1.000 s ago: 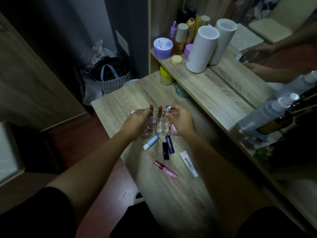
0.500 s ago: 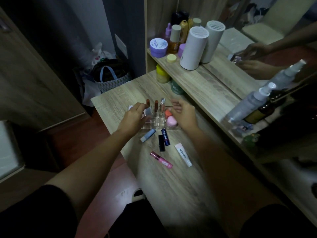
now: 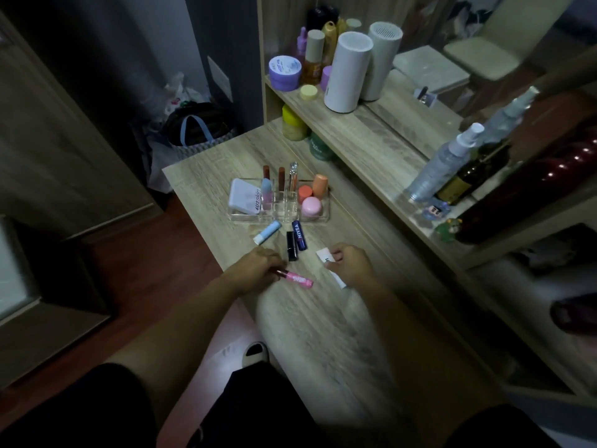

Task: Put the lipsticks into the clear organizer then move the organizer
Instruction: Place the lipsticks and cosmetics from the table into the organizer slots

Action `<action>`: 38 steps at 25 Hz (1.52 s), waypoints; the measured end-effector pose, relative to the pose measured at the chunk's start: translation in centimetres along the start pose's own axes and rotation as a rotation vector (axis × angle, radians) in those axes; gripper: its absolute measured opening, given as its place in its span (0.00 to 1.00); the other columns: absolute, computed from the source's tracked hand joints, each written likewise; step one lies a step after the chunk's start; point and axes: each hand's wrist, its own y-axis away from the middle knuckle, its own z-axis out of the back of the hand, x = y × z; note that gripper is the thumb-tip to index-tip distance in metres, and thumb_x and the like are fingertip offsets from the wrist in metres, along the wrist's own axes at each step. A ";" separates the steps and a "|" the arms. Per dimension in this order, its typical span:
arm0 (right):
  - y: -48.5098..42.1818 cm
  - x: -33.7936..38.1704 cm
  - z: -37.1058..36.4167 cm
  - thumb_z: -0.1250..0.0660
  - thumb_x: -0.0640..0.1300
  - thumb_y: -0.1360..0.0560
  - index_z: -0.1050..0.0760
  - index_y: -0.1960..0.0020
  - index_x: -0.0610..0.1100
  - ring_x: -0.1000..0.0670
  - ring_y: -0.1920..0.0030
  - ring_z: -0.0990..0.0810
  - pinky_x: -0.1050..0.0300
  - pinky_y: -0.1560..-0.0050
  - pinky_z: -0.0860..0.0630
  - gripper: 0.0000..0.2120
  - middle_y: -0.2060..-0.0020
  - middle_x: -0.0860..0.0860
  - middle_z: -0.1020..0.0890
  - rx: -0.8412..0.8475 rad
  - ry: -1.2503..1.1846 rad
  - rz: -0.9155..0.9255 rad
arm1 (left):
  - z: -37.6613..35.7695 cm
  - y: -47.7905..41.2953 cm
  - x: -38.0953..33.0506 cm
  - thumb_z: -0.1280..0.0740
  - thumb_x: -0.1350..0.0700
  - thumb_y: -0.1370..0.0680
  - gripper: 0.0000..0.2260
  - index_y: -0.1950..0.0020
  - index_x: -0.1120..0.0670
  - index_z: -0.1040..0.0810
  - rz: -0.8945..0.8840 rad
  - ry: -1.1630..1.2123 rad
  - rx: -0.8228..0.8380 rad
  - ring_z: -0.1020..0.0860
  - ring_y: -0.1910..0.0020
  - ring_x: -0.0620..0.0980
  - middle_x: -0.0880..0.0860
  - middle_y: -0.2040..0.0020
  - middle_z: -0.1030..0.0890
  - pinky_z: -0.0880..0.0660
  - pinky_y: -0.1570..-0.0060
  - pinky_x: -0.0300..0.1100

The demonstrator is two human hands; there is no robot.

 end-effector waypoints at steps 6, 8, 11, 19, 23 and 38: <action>0.3 0.4 0.2 0.28 0.39 0.30 0.22 0.43 0.40 0.45 0.50 0.18 0.52 0.48 0.22 0.15 0.50 0.42 0.16 -0.030 -0.172 0.007 | 1.4 0.6 -0.1 0.30 0.59 0.27 0.11 0.45 0.56 0.20 0.051 0.103 -0.040 0.21 0.48 0.54 0.57 0.48 0.18 0.28 0.47 0.40; -0.1 1.8 1.3 0.28 0.39 0.30 0.21 0.45 0.42 0.46 0.52 0.18 0.50 0.48 0.21 0.14 0.53 0.44 0.16 -0.054 -0.286 0.012 | 3.4 0.5 0.0 0.28 0.60 0.28 0.11 0.46 0.57 0.19 0.029 0.120 -0.142 0.20 0.51 0.54 0.57 0.50 0.17 0.28 0.51 0.38; -1.1 4.6 3.1 0.29 0.41 0.28 0.22 0.44 0.44 0.51 0.56 0.19 0.56 0.56 0.20 0.13 0.56 0.51 0.18 -0.127 -0.402 0.098 | 6.4 -0.1 0.3 0.27 0.61 0.28 0.10 0.48 0.60 0.20 0.017 0.155 -0.303 0.19 0.55 0.54 0.59 0.53 0.16 0.24 0.53 0.43; -6.8 9.7 3.1 0.32 0.42 0.26 0.22 0.44 0.44 0.66 0.61 0.23 0.68 0.59 0.24 0.11 0.58 0.61 0.21 -0.311 -0.475 0.167 | 11.2 -5.8 3.6 0.29 0.63 0.27 0.08 0.49 0.62 0.19 -0.042 -0.068 -0.478 0.20 0.56 0.59 0.63 0.54 0.19 0.23 0.55 0.50; -8.0 9.6 1.7 0.31 0.42 0.26 0.21 0.48 0.45 0.73 0.65 0.25 0.79 0.69 0.29 0.07 0.63 0.63 0.23 -0.295 -0.451 0.178 | 10.7 -7.3 3.9 0.31 0.63 0.26 0.08 0.48 0.63 0.20 -0.066 -0.102 -0.436 0.20 0.54 0.60 0.63 0.51 0.20 0.23 0.55 0.50; -8.1 9.6 0.2 0.34 0.38 0.24 0.23 0.42 0.40 0.59 0.57 0.22 0.75 0.64 0.30 0.12 0.48 0.45 0.16 -0.301 -0.316 0.192 | 10.0 -7.8 3.0 0.35 0.55 0.24 0.11 0.47 0.61 0.23 0.013 -0.321 -0.413 0.24 0.48 0.60 0.61 0.49 0.19 0.30 0.52 0.53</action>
